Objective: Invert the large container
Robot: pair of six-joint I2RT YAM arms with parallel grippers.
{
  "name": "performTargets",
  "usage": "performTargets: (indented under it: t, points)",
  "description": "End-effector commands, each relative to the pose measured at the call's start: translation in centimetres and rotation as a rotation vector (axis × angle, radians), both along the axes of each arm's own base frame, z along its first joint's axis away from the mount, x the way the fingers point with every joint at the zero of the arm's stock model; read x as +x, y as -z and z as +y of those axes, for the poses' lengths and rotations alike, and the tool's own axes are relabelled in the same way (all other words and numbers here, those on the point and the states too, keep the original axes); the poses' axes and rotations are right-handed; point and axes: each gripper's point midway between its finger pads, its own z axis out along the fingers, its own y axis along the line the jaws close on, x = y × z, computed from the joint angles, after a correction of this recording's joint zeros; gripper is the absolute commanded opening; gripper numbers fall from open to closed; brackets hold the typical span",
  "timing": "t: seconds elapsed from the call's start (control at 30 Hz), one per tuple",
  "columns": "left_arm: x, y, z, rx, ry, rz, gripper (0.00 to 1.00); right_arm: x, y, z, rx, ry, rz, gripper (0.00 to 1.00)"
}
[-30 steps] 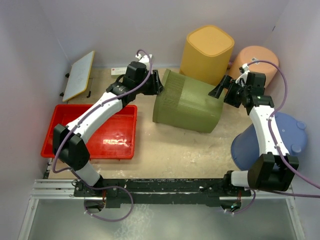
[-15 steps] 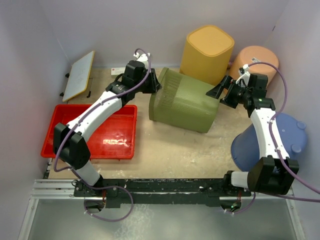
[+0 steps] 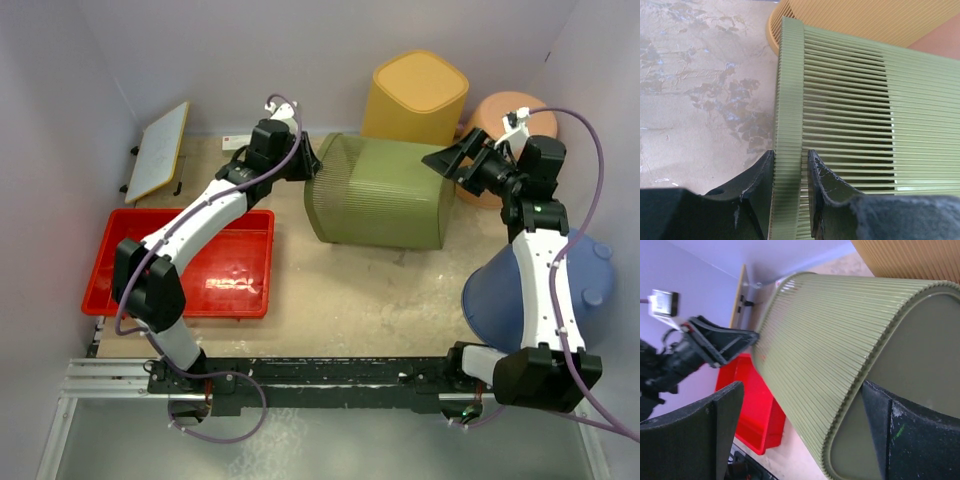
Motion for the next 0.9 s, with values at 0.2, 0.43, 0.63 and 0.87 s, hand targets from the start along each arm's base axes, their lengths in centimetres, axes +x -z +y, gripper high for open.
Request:
performTargets:
  t: [0.2,0.43,0.63,0.87]
  points:
    - [-4.1,2.4,-7.6,-0.100,0.225,0.091,0.25,-4.0,-11.6,5.5,0.129,-0.293,-0.320,1.00]
    - [-4.8,3.2,-10.0,-0.140,0.267,0.115,0.25,-3.9,-11.4,7.4,0.158,-0.326,-0.316,1.00]
    - [-5.4,4.1,-11.4,-0.153,0.291,0.135,0.25,-3.3,-9.6,7.5,0.133,-0.299,-0.271,1.00]
    - [-5.9,4.6,-13.6,-0.173,0.330,0.146,0.25,-3.0,-8.3,5.3,-0.043,-0.171,-0.225,1.00]
